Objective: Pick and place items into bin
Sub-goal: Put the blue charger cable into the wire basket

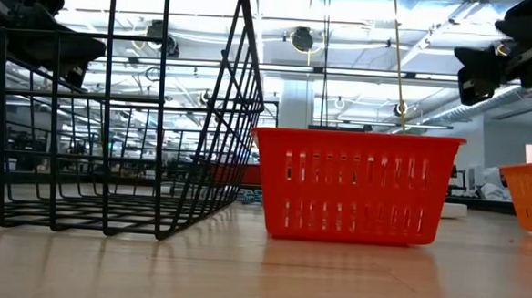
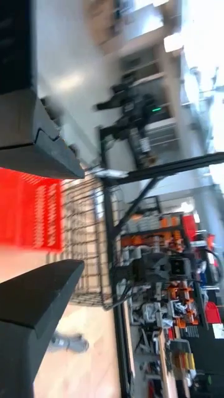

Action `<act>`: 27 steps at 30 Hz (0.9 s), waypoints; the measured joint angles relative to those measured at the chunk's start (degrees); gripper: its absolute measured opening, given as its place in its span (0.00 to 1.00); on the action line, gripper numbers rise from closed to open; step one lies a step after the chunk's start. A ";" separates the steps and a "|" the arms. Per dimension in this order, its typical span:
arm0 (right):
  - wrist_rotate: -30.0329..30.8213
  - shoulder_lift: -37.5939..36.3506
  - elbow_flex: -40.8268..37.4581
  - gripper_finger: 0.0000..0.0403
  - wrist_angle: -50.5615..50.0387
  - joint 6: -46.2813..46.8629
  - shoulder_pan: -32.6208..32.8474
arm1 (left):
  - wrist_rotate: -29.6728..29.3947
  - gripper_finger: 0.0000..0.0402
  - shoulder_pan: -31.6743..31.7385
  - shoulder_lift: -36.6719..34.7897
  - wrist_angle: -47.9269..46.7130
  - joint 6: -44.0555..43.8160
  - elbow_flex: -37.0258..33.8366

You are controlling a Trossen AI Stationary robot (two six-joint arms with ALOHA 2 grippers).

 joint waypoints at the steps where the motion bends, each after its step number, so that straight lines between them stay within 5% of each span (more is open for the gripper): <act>1: 0.21 0.00 0.00 0.54 1.13 1.63 0.00 | -0.01 0.08 0.00 0.00 0.02 0.00 0.00; 12: -0.54 0.12 -0.01 0.53 4.92 11.65 0.09 | 0.00 0.08 0.01 0.00 0.02 -0.01 -0.02; 27: -4.95 9.27 0.00 0.53 17.68 8.98 2.71 | 0.00 0.08 -0.01 0.00 0.02 0.00 0.00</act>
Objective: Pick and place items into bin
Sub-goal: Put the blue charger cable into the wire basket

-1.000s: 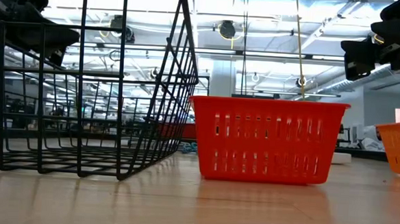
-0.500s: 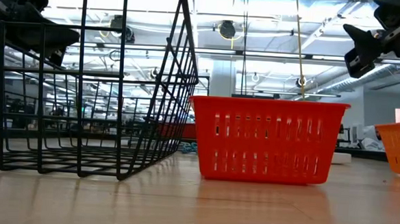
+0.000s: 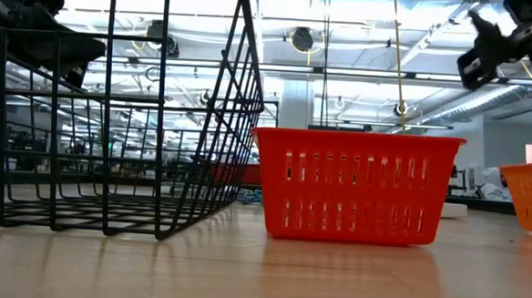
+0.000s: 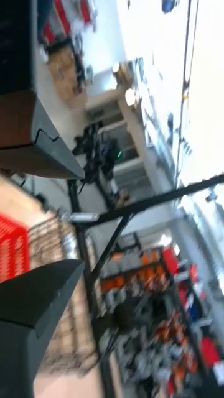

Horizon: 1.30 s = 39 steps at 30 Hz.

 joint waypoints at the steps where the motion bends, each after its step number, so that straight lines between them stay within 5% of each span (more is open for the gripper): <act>1: 0.07 1.88 0.26 0.53 2.63 -0.40 1.14 | 0.00 0.08 0.01 0.00 0.00 -0.02 -0.01; 9: 14.88 20.73 8.66 0.53 3.73 -12.89 9.64 | 0.00 0.08 0.02 0.00 0.00 0.00 0.00; 19: 25.80 38.17 24.58 0.53 -15.65 -22.12 5.62 | 0.00 0.08 0.00 0.00 0.09 -0.02 0.00; 26: 19.07 42.98 33.63 0.53 -31.17 -14.17 -6.42 | -0.02 0.08 0.01 0.00 0.71 -0.02 -0.02; 39: 4.40 41.42 31.89 0.53 -41.86 7.93 -31.39 | -0.02 0.08 0.02 0.00 0.78 -0.01 -0.02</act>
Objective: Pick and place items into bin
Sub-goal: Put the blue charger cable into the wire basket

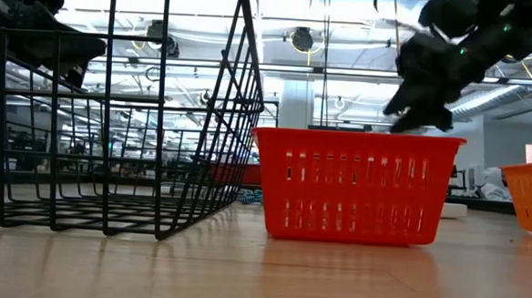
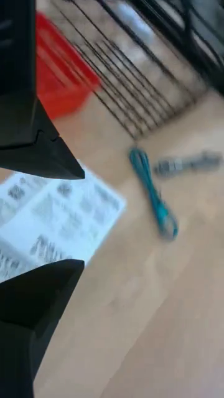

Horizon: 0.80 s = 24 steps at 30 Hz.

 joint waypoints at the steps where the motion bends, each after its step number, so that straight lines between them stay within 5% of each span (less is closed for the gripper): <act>1: 0.00 0.18 -0.24 0.53 -0.48 0.67 -1.37 | 0.02 0.08 -0.01 0.00 0.01 -0.01 0.00; 9: -8.31 4.23 -5.73 0.53 1.49 8.04 -11.00 | 0.02 0.08 -0.02 0.00 0.03 0.00 0.00; 24: -11.21 20.22 -8.08 0.53 15.32 12.63 -14.93 | 0.01 0.08 -0.01 0.00 0.05 0.01 0.00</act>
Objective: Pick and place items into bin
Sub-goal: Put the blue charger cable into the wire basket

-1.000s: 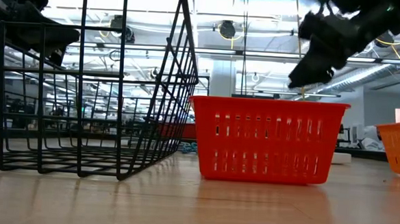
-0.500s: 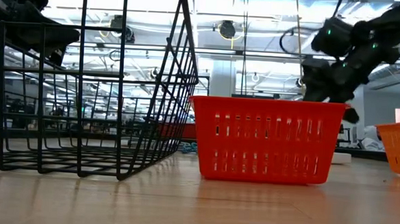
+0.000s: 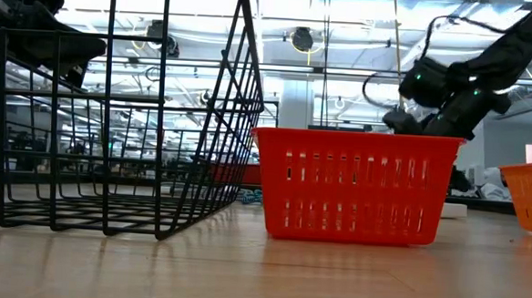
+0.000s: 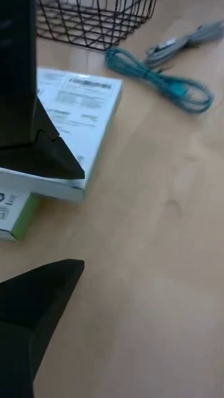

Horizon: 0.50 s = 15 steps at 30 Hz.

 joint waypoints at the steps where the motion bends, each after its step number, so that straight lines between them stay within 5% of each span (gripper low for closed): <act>1: -1.31 1.32 -0.01 0.53 1.05 0.18 0.00 | 0.01 0.08 0.01 0.00 0.00 -0.01 0.00; 15: -6.71 5.01 0.01 0.53 12.38 2.78 0.04 | 0.01 0.08 0.01 0.00 0.00 0.01 0.00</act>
